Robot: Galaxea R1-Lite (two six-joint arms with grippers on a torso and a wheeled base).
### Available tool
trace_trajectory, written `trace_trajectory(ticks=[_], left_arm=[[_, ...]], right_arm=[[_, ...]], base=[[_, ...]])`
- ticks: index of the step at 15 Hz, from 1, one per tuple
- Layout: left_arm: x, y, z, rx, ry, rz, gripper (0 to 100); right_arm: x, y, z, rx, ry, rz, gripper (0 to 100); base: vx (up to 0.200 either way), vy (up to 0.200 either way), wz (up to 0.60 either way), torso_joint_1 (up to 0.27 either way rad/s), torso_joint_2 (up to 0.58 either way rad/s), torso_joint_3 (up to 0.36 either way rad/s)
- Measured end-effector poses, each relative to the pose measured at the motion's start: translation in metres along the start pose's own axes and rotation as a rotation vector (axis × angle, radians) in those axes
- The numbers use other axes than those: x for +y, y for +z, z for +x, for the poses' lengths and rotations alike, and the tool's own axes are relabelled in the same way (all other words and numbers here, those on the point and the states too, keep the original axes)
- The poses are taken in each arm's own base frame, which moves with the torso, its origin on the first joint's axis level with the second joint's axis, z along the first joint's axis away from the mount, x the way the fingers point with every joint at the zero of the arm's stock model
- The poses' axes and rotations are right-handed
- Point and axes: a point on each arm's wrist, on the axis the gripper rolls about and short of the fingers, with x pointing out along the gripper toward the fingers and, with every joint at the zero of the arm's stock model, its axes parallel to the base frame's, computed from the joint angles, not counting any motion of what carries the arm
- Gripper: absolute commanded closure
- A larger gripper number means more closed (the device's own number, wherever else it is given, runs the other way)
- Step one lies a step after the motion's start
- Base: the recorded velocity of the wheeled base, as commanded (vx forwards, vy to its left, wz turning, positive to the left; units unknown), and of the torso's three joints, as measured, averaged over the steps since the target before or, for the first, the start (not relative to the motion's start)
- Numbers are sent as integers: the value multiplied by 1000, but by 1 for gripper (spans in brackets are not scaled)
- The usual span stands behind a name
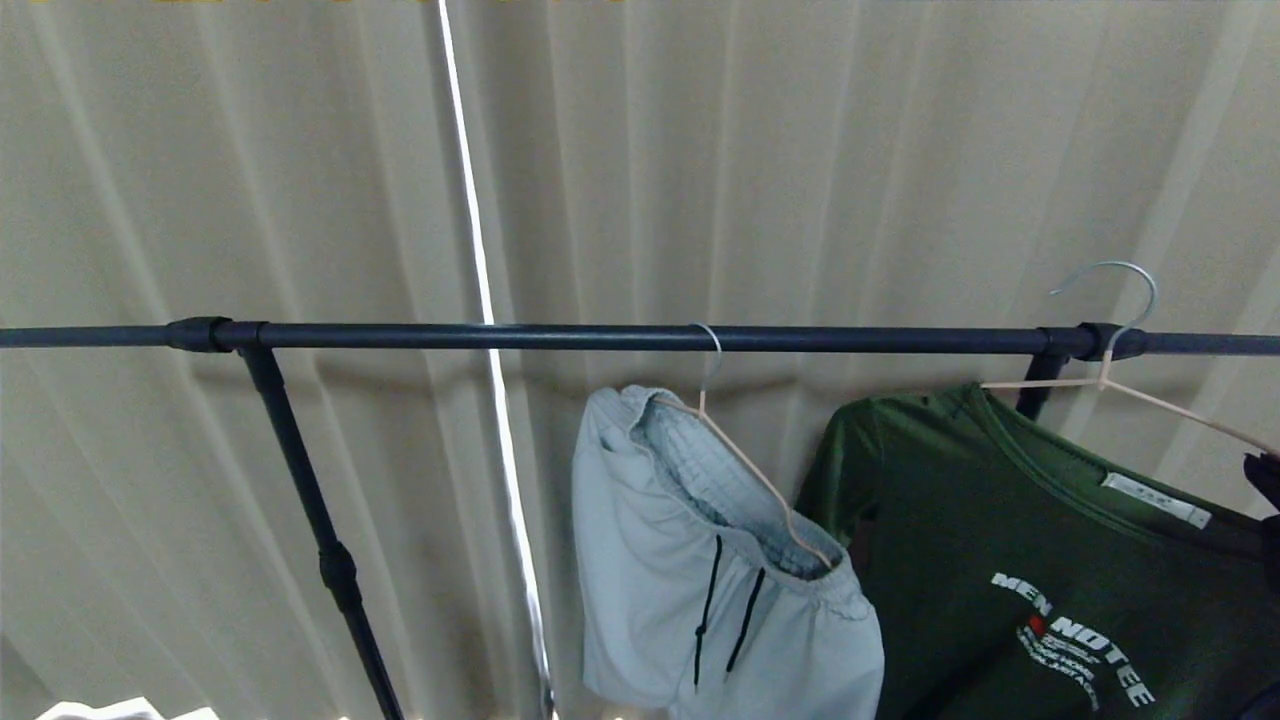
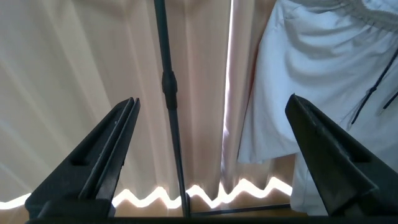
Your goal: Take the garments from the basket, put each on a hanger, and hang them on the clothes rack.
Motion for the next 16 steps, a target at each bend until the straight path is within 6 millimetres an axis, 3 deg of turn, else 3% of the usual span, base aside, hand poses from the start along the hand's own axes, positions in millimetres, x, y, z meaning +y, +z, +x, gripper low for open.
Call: trace_trajectory(ticks=[4, 10, 16], left_arm=[[0, 0, 0, 0, -2, 0, 0], [0, 0, 0, -1, -2, -1, 0], [0, 0, 0, -1, -3, -1, 0]], right_arm=[[15, 7, 18, 22, 86, -30, 100], [38, 16, 67, 123, 149, 28, 100], [52, 16, 79, 149, 191, 2, 100]], base=[[0, 0, 0, 0, 0, 0], [0, 0, 0, 0, 0, 0], [0, 0, 0, 0, 0, 0]])
